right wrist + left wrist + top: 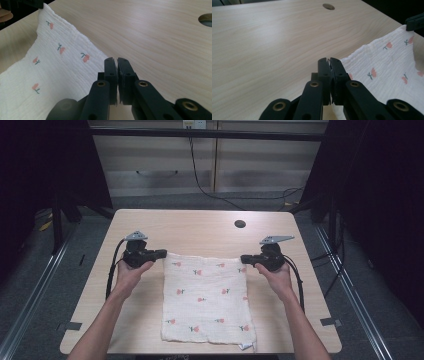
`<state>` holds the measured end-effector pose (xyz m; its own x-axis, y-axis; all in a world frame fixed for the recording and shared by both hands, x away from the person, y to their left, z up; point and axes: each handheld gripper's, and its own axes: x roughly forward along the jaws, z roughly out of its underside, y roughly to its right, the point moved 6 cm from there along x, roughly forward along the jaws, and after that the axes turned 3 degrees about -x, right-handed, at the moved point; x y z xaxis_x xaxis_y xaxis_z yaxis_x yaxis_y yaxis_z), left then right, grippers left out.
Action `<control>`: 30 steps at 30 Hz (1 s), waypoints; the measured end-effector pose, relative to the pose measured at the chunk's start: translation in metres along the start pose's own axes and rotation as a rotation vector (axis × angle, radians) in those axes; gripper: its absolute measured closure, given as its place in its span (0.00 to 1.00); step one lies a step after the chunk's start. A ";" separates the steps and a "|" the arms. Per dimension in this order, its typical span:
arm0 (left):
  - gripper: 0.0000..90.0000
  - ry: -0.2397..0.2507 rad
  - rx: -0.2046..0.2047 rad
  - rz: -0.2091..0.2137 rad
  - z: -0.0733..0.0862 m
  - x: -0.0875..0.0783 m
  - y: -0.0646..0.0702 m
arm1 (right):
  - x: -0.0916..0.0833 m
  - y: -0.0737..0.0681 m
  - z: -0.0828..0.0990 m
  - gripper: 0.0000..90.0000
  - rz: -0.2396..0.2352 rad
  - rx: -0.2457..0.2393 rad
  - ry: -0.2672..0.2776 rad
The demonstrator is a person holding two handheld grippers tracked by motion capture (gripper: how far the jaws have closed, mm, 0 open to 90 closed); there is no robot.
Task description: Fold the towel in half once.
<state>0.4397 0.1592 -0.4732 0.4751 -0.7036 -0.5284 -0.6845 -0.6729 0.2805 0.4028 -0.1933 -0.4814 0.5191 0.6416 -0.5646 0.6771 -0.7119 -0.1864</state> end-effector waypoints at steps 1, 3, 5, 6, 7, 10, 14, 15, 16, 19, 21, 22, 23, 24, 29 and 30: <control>0.98 0.007 0.003 0.003 -0.003 -0.001 0.002 | -0.002 0.000 -0.002 0.96 0.002 -0.007 0.004; 0.98 0.017 0.013 0.014 -0.007 -0.004 0.005 | -0.005 -0.001 -0.006 0.96 0.001 -0.009 0.014; 0.98 0.027 0.016 0.014 -0.012 -0.007 0.008 | -0.008 -0.001 -0.010 0.96 0.003 -0.012 0.021; 0.98 0.035 0.012 0.018 -0.014 -0.007 0.009 | -0.010 0.000 -0.013 0.96 0.007 -0.014 0.026; 0.98 0.044 0.014 0.020 -0.017 -0.009 0.011 | -0.011 0.000 -0.015 0.96 0.005 -0.013 0.031; 0.98 0.055 0.013 0.030 -0.022 -0.011 0.014 | -0.014 -0.001 -0.020 0.96 0.004 -0.017 0.043; 0.98 0.082 0.051 0.034 -0.034 -0.023 0.023 | -0.020 -0.002 -0.030 0.96 -0.003 -0.020 0.076; 0.98 0.090 0.057 0.030 -0.037 -0.026 0.023 | -0.021 -0.001 -0.032 0.96 -0.001 -0.019 0.083; 0.98 0.092 0.061 0.024 -0.038 -0.028 0.023 | -0.022 -0.001 -0.034 0.96 0.000 -0.019 0.088; 0.98 0.110 0.064 0.025 -0.046 -0.037 0.024 | -0.027 -0.001 -0.040 0.96 0.001 -0.022 0.103; 0.98 0.122 0.065 0.026 -0.050 -0.041 0.025 | -0.030 -0.001 -0.044 0.97 0.004 -0.030 0.110; 0.98 0.122 0.067 0.022 -0.053 -0.042 0.025 | -0.032 -0.001 -0.047 0.97 0.003 -0.031 0.118; 0.98 0.126 0.073 0.018 -0.055 -0.043 0.026 | -0.035 -0.001 -0.050 0.96 0.003 -0.034 0.123; 0.98 0.132 0.075 0.020 -0.056 -0.045 0.026 | -0.037 -0.002 -0.053 0.96 0.005 -0.033 0.133; 0.98 0.128 0.082 0.042 -0.046 -0.043 0.034 | -0.039 -0.006 -0.049 0.97 -0.004 -0.050 0.139; 0.98 0.122 0.085 0.041 -0.042 -0.043 0.034 | -0.038 -0.008 -0.044 0.97 -0.009 -0.054 0.128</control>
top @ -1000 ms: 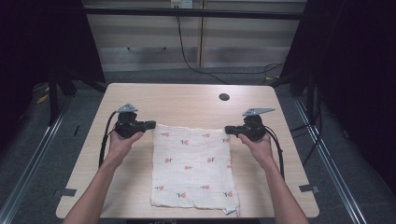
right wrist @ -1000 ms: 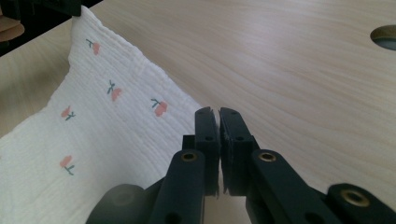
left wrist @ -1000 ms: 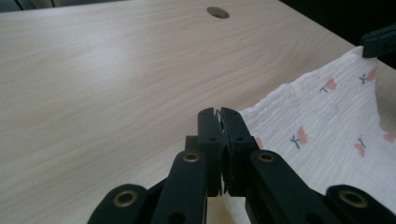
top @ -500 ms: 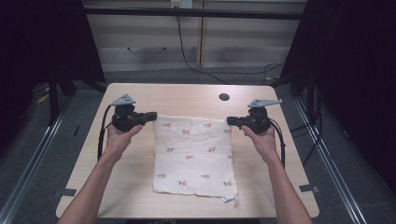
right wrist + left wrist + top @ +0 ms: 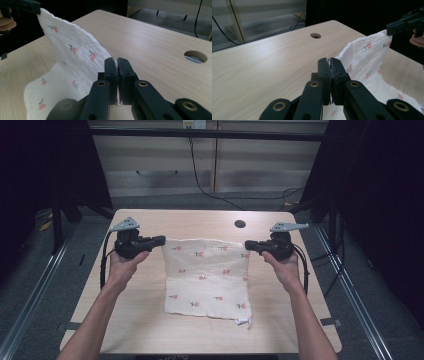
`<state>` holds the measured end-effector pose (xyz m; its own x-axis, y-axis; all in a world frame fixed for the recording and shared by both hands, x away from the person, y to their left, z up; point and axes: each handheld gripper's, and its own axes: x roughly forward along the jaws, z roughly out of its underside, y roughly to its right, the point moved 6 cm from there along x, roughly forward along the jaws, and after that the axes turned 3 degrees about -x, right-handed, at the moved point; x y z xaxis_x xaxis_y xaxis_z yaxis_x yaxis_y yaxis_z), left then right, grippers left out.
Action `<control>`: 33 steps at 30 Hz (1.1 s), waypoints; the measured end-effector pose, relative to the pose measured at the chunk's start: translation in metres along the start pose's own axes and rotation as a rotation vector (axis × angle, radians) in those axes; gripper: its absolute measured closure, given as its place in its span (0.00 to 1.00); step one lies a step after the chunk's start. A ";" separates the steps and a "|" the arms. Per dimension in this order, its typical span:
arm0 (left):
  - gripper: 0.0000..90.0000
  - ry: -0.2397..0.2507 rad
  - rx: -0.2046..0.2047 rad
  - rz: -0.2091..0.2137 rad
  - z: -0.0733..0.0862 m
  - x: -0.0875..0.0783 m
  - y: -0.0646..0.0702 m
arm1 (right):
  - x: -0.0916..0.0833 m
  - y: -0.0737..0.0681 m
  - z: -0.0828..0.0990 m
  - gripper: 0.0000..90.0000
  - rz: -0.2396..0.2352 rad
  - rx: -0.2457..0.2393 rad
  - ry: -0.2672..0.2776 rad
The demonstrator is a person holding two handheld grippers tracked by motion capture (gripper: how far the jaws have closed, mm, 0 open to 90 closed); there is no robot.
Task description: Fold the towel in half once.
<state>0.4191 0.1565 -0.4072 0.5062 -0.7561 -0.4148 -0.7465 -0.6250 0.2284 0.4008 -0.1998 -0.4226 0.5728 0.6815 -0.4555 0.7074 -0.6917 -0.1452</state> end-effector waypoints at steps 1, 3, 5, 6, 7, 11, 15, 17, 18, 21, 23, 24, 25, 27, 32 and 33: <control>0.98 0.004 -0.003 0.001 0.002 -0.001 0.001 | -0.001 -0.002 0.003 0.97 -0.002 -0.003 -0.004; 0.98 0.009 -0.008 0.013 0.007 -0.003 0.003 | -0.003 -0.006 0.008 0.97 -0.008 -0.005 -0.010; 0.98 0.022 -0.010 0.021 0.011 -0.007 0.007 | -0.007 -0.010 0.011 0.97 -0.014 -0.019 -0.009; 0.98 0.031 -0.008 0.032 0.013 -0.010 0.011 | -0.010 -0.013 0.012 0.97 -0.016 -0.024 -0.006; 0.98 0.033 -0.008 0.037 0.016 -0.011 0.014 | -0.013 -0.016 0.013 0.97 -0.019 -0.030 -0.002; 0.98 0.063 -0.011 0.046 0.027 -0.017 0.023 | -0.021 -0.026 0.023 0.97 -0.040 -0.040 -0.005; 0.98 0.038 -0.010 0.039 0.045 -0.017 0.026 | -0.024 -0.032 0.044 0.97 -0.052 -0.024 -0.020; 0.98 0.020 -0.008 0.036 0.052 -0.018 0.026 | -0.025 -0.035 0.052 0.97 -0.054 -0.023 -0.031; 0.98 0.016 -0.008 0.031 0.055 -0.018 0.026 | -0.027 -0.037 0.056 0.97 -0.056 -0.024 -0.035; 0.98 0.013 -0.001 0.032 0.061 -0.023 0.029 | -0.031 -0.042 0.063 0.97 -0.064 -0.023 -0.034; 0.98 0.012 0.002 0.040 0.063 -0.027 0.031 | -0.035 -0.047 0.066 0.97 -0.078 -0.018 -0.028; 0.98 0.010 0.001 0.038 0.065 -0.028 0.033 | -0.035 -0.049 0.067 0.96 -0.077 -0.022 -0.030; 0.98 0.006 0.002 0.039 0.068 -0.028 0.034 | -0.036 -0.051 0.069 0.96 -0.076 -0.029 -0.043; 0.98 -0.020 0.013 0.037 0.077 -0.027 0.036 | -0.035 -0.054 0.073 0.96 -0.079 -0.034 -0.057; 0.98 -0.073 0.012 0.040 0.098 -0.025 0.037 | -0.033 -0.062 0.090 0.96 -0.089 -0.037 -0.110; 0.98 -0.089 0.017 0.035 0.102 -0.025 0.037 | -0.033 -0.063 0.094 0.96 -0.092 -0.034 -0.120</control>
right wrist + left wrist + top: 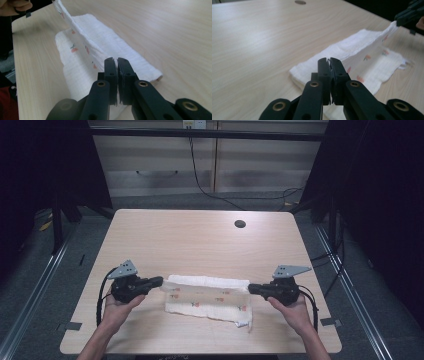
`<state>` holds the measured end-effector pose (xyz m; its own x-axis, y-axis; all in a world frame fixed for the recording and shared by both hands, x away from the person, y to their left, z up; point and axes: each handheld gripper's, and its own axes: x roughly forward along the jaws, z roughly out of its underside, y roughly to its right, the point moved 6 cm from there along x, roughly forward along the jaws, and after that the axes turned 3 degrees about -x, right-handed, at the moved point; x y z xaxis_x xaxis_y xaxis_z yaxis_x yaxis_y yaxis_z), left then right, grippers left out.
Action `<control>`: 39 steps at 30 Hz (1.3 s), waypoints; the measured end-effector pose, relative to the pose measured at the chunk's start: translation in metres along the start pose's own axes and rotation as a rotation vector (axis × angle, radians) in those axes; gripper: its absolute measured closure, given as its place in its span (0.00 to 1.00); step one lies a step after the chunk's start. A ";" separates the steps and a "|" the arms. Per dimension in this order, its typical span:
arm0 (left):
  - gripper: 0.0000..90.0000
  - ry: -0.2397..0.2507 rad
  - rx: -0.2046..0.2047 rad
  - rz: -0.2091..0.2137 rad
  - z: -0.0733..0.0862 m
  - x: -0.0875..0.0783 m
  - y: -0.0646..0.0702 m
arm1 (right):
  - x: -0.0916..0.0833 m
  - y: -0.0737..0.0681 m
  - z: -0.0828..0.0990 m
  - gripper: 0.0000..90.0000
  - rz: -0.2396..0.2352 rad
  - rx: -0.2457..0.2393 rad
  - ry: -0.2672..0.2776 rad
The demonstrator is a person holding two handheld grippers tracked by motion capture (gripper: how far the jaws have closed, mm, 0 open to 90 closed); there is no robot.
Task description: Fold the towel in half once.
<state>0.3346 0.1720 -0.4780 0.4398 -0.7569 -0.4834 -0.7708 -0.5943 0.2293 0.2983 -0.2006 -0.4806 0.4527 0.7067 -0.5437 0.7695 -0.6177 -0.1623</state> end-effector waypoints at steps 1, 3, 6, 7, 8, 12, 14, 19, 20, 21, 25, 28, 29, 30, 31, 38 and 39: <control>0.98 -0.015 0.006 -0.003 0.003 -0.001 0.000 | 0.001 -0.001 0.003 0.96 -0.003 0.001 -0.008; 0.98 -0.036 0.020 -0.002 0.010 -0.002 0.004 | 0.003 -0.004 0.010 0.96 0.002 0.000 -0.008; 0.98 -0.072 0.038 0.002 0.022 -0.003 0.008 | 0.007 -0.010 0.019 0.96 -0.014 0.003 -0.017; 0.98 -0.083 0.039 0.004 0.026 -0.003 0.009 | 0.008 -0.011 0.023 0.96 -0.019 0.004 -0.024; 0.98 -0.091 0.041 0.004 0.030 -0.002 0.009 | 0.009 -0.013 0.026 0.96 -0.021 0.002 -0.034; 0.97 -0.113 0.027 0.014 0.039 0.002 0.009 | 0.012 -0.016 0.038 0.96 -0.025 0.016 -0.055; 0.97 -0.119 0.012 0.023 0.046 0.004 0.010 | 0.013 -0.017 0.043 0.95 -0.020 0.011 -0.070; 0.97 -0.163 0.024 0.036 0.056 0.010 0.015 | 0.013 -0.015 0.051 0.95 -0.008 0.022 -0.095; 0.97 -0.169 0.023 0.047 0.057 0.011 0.016 | 0.015 -0.016 0.055 0.94 -0.012 0.023 -0.112; 0.97 -0.173 0.026 0.041 0.058 0.011 0.016 | 0.016 -0.016 0.057 0.93 -0.013 0.020 -0.124; 0.96 -0.201 0.024 0.039 0.061 0.012 0.019 | 0.021 -0.018 0.062 0.91 -0.017 0.007 -0.158; 0.94 -0.233 0.033 0.052 0.064 0.013 0.024 | 0.019 -0.018 0.061 0.89 -0.002 0.005 -0.163; 0.93 -0.233 0.033 0.051 0.064 0.013 0.025 | 0.019 -0.018 0.061 0.88 -0.003 0.005 -0.161; 0.91 -0.227 0.029 0.052 0.064 0.013 0.025 | 0.019 -0.018 0.061 0.86 -0.003 0.007 -0.159; 0.89 -0.216 0.026 0.056 0.062 0.012 0.026 | 0.019 -0.018 0.060 0.84 -0.002 0.009 -0.155; 0.83 -0.143 -0.002 0.051 0.046 0.003 0.024 | 0.008 -0.015 0.046 0.67 0.023 0.013 -0.084; 0.82 -0.140 -0.001 0.054 0.045 0.003 0.024 | 0.006 -0.014 0.043 0.67 0.026 0.019 -0.071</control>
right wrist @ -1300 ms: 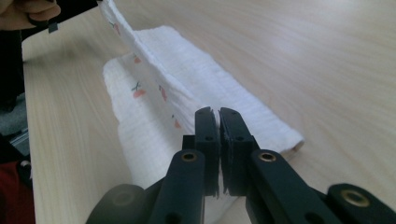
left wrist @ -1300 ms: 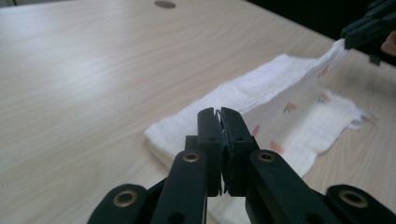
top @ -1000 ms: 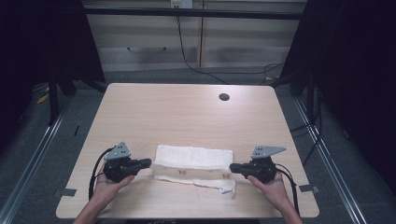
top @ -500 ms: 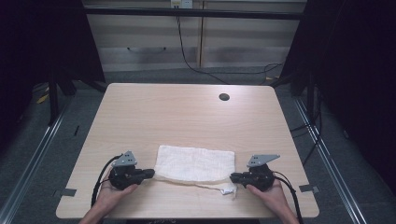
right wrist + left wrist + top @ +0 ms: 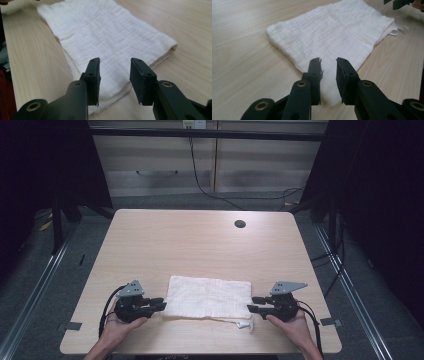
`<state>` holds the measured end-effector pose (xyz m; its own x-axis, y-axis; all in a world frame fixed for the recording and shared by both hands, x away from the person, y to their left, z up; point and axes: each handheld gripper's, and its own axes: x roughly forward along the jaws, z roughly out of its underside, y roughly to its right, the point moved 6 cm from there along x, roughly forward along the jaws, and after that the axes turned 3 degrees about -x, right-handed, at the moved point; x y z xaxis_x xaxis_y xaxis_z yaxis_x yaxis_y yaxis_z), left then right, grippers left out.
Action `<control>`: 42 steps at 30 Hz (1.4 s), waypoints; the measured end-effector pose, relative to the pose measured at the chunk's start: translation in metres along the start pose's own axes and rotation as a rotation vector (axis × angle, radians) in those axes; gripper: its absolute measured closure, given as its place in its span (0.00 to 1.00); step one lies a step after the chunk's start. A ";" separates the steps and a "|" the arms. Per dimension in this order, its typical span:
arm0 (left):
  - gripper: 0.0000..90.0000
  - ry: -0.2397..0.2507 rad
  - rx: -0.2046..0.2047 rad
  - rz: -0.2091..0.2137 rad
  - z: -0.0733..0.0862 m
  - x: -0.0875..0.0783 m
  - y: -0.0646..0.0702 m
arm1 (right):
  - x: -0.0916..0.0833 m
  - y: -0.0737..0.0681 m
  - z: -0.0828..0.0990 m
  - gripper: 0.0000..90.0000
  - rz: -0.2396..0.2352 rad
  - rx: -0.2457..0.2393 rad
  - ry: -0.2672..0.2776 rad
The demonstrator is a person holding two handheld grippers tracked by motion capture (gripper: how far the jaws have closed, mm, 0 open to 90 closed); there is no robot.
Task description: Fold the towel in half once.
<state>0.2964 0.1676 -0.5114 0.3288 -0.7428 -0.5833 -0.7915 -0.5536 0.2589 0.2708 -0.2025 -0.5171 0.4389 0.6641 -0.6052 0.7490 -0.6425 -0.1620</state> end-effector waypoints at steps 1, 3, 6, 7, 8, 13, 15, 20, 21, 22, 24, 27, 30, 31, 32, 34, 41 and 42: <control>0.82 0.006 0.001 0.000 -0.002 0.001 0.000 | -0.001 0.001 -0.001 0.67 0.001 0.007 0.005; 0.80 0.006 -0.001 -0.011 -0.005 0.003 -0.003 | 0.000 0.007 -0.005 0.68 0.030 0.020 0.013; 0.81 -0.003 -0.006 -0.016 -0.011 0.014 -0.009 | 0.006 0.018 -0.010 0.73 0.057 0.033 0.012; 0.83 -0.016 -0.003 -0.014 -0.012 0.018 -0.011 | 0.008 0.023 -0.012 0.74 0.059 0.043 0.017; 0.84 -0.021 -0.005 -0.015 -0.013 0.024 -0.013 | 0.011 0.028 -0.014 0.76 0.062 0.055 0.021; 0.84 -0.071 0.003 -0.029 -0.016 0.047 -0.021 | 0.013 0.049 -0.022 0.81 0.084 0.063 0.017; 0.84 -0.090 0.007 -0.036 -0.013 0.053 -0.022 | 0.014 0.057 -0.026 0.83 0.088 0.076 0.025; 0.84 -0.093 0.019 -0.060 -0.007 0.054 -0.018 | 0.030 0.069 -0.034 0.84 0.077 0.089 0.019; 0.83 -0.098 0.022 -0.054 -0.006 0.053 -0.017 | 0.034 0.069 -0.038 0.84 0.069 0.089 0.029; 0.83 -0.104 0.018 -0.045 -0.005 0.053 -0.015 | 0.037 0.069 -0.040 0.83 0.067 0.079 0.030; 0.83 -0.110 0.029 -0.045 -0.003 0.051 -0.014 | 0.043 0.069 -0.042 0.82 0.064 0.074 0.018; 0.82 -0.104 0.023 -0.039 -0.001 0.049 -0.011 | 0.051 0.070 -0.036 0.80 0.063 0.080 -0.010; 0.80 -0.107 0.029 -0.040 0.000 0.047 -0.010 | 0.055 0.072 -0.032 0.78 0.065 0.081 -0.028; 0.80 -0.110 0.035 -0.042 0.001 0.047 -0.009 | 0.056 0.073 -0.032 0.78 0.065 0.085 -0.033; 0.79 -0.110 0.033 -0.042 0.001 0.047 -0.008 | 0.057 0.072 -0.032 0.77 0.063 0.086 -0.033; 0.79 -0.109 0.028 -0.042 0.001 0.047 -0.008 | 0.057 0.072 -0.031 0.77 0.066 0.083 -0.040; 0.76 -0.101 0.024 -0.016 0.002 0.047 -0.009 | 0.062 0.068 -0.026 0.75 0.085 0.022 -0.100; 0.74 -0.101 0.030 -0.014 0.002 0.047 -0.008 | 0.063 0.067 -0.026 0.76 0.085 0.020 -0.103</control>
<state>0.3174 0.1379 -0.5421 0.2874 -0.6928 -0.6614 -0.8027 -0.5510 0.2284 0.3615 -0.1939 -0.5455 0.4464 0.5644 -0.6944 0.7006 -0.7032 -0.1212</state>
